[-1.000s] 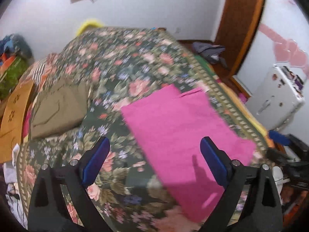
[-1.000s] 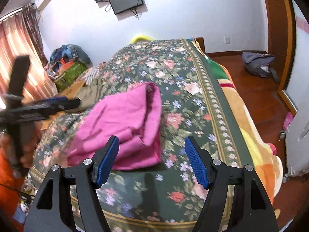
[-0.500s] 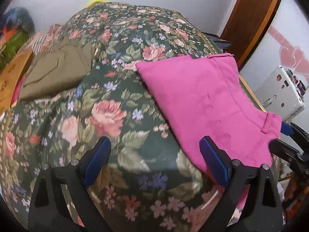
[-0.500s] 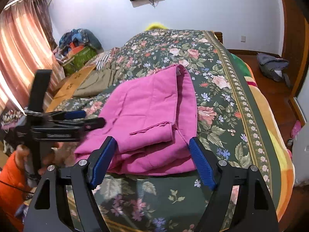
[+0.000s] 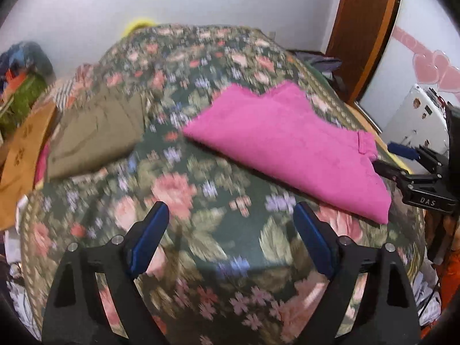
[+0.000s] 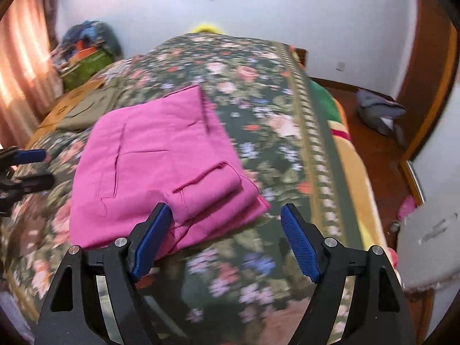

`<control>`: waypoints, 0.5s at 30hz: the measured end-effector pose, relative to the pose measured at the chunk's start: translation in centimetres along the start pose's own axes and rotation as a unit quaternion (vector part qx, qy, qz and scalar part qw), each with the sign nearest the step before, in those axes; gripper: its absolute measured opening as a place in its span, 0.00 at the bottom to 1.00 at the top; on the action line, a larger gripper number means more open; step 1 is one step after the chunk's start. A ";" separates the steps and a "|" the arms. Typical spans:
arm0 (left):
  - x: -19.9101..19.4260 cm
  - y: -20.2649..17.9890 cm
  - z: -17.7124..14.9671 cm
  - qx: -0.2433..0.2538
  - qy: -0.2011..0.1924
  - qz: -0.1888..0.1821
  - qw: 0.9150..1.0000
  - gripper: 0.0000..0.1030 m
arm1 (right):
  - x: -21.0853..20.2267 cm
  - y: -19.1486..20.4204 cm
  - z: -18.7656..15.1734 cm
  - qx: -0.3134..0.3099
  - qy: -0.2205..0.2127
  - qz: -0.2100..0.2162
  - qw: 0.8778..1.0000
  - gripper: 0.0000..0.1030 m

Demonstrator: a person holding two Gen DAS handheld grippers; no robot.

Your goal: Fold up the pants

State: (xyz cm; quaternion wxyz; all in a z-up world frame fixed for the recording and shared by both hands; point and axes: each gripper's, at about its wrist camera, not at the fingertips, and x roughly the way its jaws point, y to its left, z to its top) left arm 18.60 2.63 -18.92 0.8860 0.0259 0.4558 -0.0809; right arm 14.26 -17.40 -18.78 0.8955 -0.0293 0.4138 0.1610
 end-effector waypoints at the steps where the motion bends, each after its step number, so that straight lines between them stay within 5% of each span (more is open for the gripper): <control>1: -0.1 0.3 0.8 0.001 -0.008 0.003 1.000 0.87 | -0.2 -0.5 0.1 0.009 0.000 -0.001 1.000 0.74; 5: 1.1 1.4 4.2 0.003 -0.023 -0.003 1.000 0.80 | -1.1 -1.4 0.3 0.053 -0.002 0.043 0.998 0.74; 10: 5.5 1.8 8.1 0.003 0.009 -0.051 0.999 0.56 | -1.4 -0.5 0.0 0.084 0.007 0.100 0.991 0.75; 15: 10.0 1.3 9.7 0.037 0.041 -0.066 0.996 0.53 | 0.2 0.6 -0.2 0.099 0.031 0.120 0.987 0.75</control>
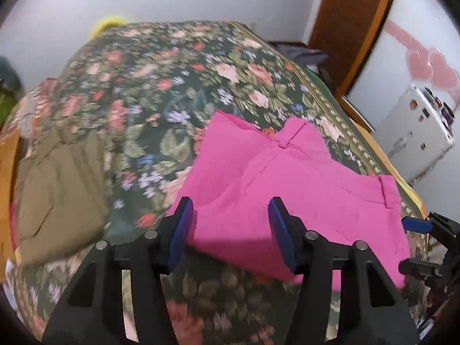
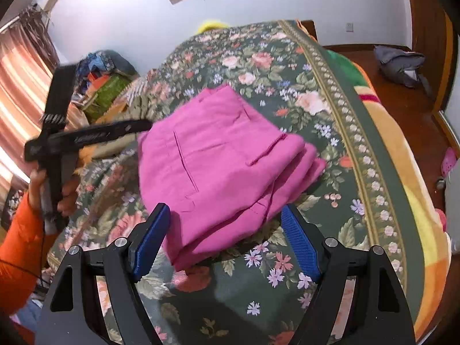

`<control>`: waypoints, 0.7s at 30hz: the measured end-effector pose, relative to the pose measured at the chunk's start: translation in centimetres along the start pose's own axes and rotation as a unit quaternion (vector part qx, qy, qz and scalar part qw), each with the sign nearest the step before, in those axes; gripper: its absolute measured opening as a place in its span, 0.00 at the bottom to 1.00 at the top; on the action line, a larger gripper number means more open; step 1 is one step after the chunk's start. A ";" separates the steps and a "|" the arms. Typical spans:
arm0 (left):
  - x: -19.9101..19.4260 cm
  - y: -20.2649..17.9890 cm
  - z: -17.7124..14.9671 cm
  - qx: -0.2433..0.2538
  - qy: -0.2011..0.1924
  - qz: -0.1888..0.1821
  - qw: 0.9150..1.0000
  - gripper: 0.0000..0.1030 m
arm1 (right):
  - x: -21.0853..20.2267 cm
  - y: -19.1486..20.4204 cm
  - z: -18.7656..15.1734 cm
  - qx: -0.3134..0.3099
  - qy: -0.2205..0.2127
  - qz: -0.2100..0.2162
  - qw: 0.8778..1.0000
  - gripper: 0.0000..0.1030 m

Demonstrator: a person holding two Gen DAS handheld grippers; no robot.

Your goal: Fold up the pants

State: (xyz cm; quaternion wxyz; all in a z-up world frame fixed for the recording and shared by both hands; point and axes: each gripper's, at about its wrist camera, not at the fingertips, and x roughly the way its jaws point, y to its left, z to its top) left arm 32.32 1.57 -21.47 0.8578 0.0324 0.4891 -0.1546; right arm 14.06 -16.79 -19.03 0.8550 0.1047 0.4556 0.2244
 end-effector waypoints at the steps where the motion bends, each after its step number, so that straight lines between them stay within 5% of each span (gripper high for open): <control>1: 1.0 0.2 0.1 0.002 0.011 -0.013 1.000 0.49 | 0.4 0.0 0.0 0.001 0.004 0.001 1.000 0.75; 7: 3.2 0.8 -0.8 -0.001 0.050 -0.035 0.998 0.38 | 2.5 -2.1 0.0 0.030 0.026 0.048 0.998 0.79; 13: 1.0 1.4 -3.1 -0.016 0.050 -0.014 0.999 0.29 | 2.1 -1.2 0.6 -0.006 0.017 0.059 0.998 0.49; 21: -3.8 1.1 -8.2 -0.043 0.046 0.012 0.998 0.27 | 0.8 0.2 -0.2 -0.021 0.014 0.081 0.996 0.40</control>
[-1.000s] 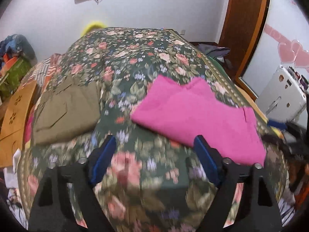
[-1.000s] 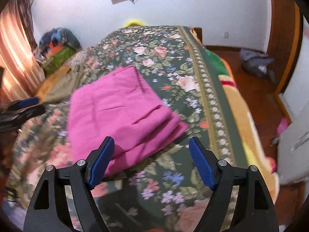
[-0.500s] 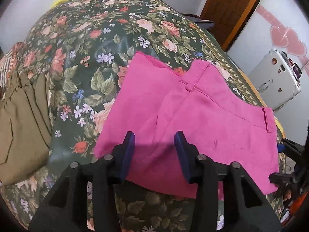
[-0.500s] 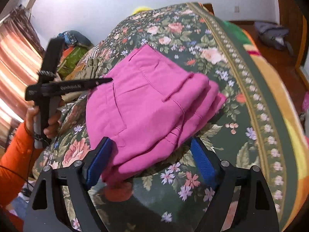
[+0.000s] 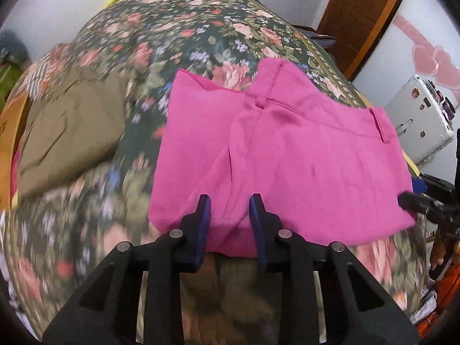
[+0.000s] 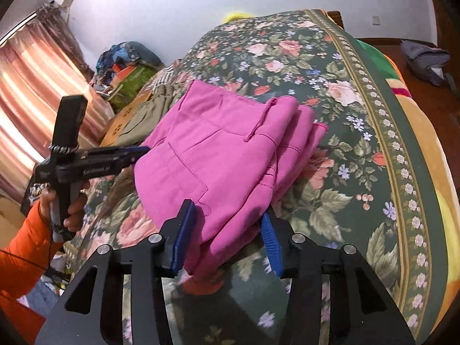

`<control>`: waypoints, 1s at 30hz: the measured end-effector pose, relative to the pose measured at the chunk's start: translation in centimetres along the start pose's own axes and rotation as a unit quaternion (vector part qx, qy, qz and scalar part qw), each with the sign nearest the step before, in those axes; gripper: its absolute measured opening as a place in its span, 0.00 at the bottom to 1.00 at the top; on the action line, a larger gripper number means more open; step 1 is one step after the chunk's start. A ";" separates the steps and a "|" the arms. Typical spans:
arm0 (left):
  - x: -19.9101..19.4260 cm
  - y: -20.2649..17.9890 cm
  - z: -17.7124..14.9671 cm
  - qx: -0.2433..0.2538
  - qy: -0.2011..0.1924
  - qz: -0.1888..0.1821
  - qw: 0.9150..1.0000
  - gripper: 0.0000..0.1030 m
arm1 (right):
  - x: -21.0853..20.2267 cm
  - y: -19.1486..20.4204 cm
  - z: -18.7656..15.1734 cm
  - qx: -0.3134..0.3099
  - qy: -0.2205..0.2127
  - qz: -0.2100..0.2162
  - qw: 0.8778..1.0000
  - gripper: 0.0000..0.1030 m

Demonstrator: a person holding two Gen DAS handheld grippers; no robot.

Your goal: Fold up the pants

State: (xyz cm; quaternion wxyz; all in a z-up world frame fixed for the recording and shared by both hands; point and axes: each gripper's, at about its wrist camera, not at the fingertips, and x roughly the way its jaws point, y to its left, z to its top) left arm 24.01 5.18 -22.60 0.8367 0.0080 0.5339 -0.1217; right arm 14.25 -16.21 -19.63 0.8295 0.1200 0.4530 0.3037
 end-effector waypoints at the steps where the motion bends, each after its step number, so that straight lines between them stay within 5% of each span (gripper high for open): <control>1: -0.6 0.1 -0.9 -0.009 0.000 -0.001 1.000 0.27 | -0.2 0.4 -0.2 -0.004 0.000 0.002 1.000 0.39; 10: -5.8 0.6 -8.6 -0.084 -0.018 -0.009 0.996 0.27 | -2.2 4.1 -3.0 -0.060 0.015 0.003 0.998 0.39; 18: -8.4 0.5 -12.1 -0.113 -0.043 0.004 0.993 0.27 | -4.0 5.5 -4.6 -0.077 0.018 -0.022 0.997 0.39; 24: -10.6 1.9 -12.1 -0.126 -0.076 0.016 0.989 0.27 | -5.7 7.1 -2.2 -0.108 -0.007 -0.045 0.993 0.39; 27: -10.9 2.4 -11.6 -0.127 -0.091 0.025 0.987 0.27 | -5.1 8.7 0.2 -0.131 -0.007 -0.048 0.990 0.52; 30: -10.4 2.5 -11.3 -0.120 -0.094 0.029 0.988 0.27 | -3.4 10.6 2.3 -0.163 -0.004 -0.049 0.985 0.53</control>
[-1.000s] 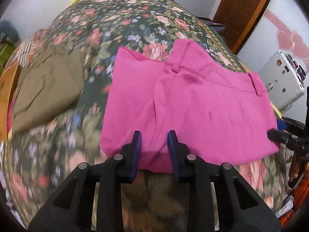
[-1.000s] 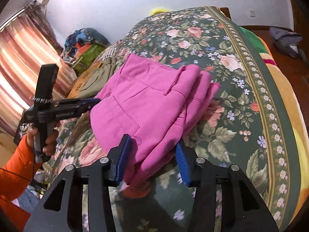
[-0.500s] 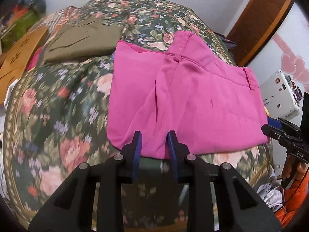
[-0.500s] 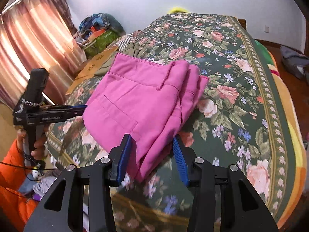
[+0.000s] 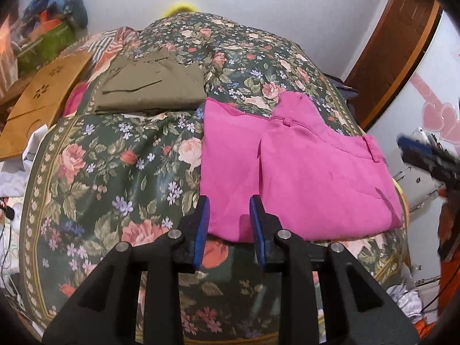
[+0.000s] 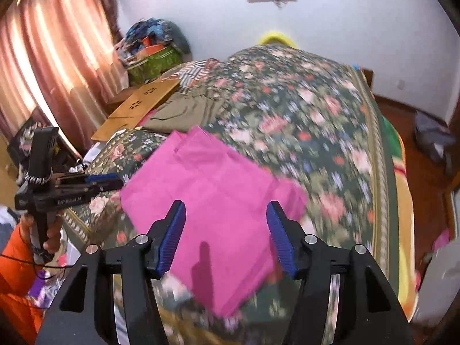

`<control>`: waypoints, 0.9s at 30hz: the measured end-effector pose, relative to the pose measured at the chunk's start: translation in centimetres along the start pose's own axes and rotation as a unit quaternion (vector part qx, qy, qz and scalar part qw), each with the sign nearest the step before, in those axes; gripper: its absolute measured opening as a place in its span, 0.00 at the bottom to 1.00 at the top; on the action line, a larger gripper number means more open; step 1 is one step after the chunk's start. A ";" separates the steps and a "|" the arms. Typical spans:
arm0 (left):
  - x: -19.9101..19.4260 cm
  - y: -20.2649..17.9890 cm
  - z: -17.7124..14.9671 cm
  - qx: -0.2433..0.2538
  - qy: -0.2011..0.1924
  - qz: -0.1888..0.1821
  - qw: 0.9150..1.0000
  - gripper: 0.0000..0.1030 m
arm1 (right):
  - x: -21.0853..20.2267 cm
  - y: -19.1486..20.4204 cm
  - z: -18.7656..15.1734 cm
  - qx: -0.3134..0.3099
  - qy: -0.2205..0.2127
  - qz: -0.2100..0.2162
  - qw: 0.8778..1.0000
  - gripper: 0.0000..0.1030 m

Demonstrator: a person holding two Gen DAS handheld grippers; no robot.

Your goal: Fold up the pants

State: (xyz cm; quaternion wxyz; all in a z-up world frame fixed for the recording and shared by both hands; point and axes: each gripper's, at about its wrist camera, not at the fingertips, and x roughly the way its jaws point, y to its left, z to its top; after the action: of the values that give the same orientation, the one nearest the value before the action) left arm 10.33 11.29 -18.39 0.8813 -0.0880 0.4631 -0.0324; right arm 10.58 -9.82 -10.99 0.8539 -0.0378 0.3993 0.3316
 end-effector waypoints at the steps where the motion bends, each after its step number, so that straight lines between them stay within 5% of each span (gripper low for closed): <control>1: 0.4 -0.1 0.0 0.007 0.002 0.009 1.000 0.27 | 1.0 0.6 1.1 -0.014 0.006 -0.004 1.000 0.53; 6: 2.7 0.6 -0.4 0.006 0.024 0.014 1.000 0.27 | 5.0 2.5 4.0 -0.056 0.032 0.008 0.998 0.64; 15: 3.8 1.8 -1.2 -0.003 0.013 0.026 1.000 0.55 | 10.8 3.8 6.9 -0.087 0.081 0.043 0.992 0.64; 20: 4.3 3.1 -1.4 -0.030 0.015 0.013 0.999 0.67 | 13.2 4.3 7.3 -0.101 0.111 0.069 0.986 0.30; 27: 4.6 3.6 -1.7 -0.047 0.008 0.013 0.999 0.71 | 13.8 3.3 7.2 -0.095 0.089 0.074 0.989 0.12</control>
State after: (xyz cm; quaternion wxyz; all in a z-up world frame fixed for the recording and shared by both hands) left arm 11.46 14.02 -23.71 0.8727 -0.1230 0.4724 -0.0002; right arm 19.68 2.51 -15.16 0.7807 -0.1183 0.4423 0.4253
